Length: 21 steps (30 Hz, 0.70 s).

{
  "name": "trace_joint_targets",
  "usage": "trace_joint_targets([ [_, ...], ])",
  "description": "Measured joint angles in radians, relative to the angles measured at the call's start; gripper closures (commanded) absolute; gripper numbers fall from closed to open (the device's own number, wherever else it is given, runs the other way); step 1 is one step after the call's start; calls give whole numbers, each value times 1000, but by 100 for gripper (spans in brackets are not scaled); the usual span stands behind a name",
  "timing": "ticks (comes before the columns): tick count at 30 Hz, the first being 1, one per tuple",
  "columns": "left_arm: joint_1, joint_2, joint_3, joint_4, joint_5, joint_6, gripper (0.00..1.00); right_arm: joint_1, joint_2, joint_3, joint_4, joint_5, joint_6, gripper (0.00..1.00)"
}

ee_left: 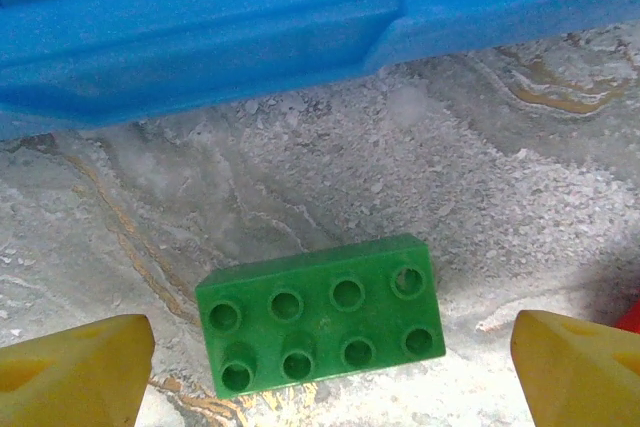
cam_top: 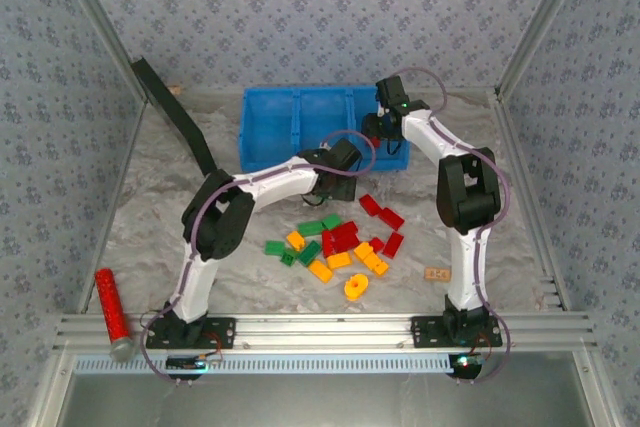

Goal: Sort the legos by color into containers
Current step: Pick up the lego from the center of the table.

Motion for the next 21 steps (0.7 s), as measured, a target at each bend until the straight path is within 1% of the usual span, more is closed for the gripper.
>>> trace_joint_targets([
  [5,0,23,9,-10,0,-10,10,1,-53,-56,10,-12,0,41],
  [11,0,62,15,-9,0,-18,14,12,-245,-191,22,-27,0,39],
  [15,0,67,27,-3,-1,-22,21,19,-412,-312,25,-27,1,38],
  [19,1,70,27,0,-6,-31,34,23,-561,-459,20,-27,1,38],
  [21,1,70,27,4,-7,-34,35,23,-629,-548,12,-27,5,37],
])
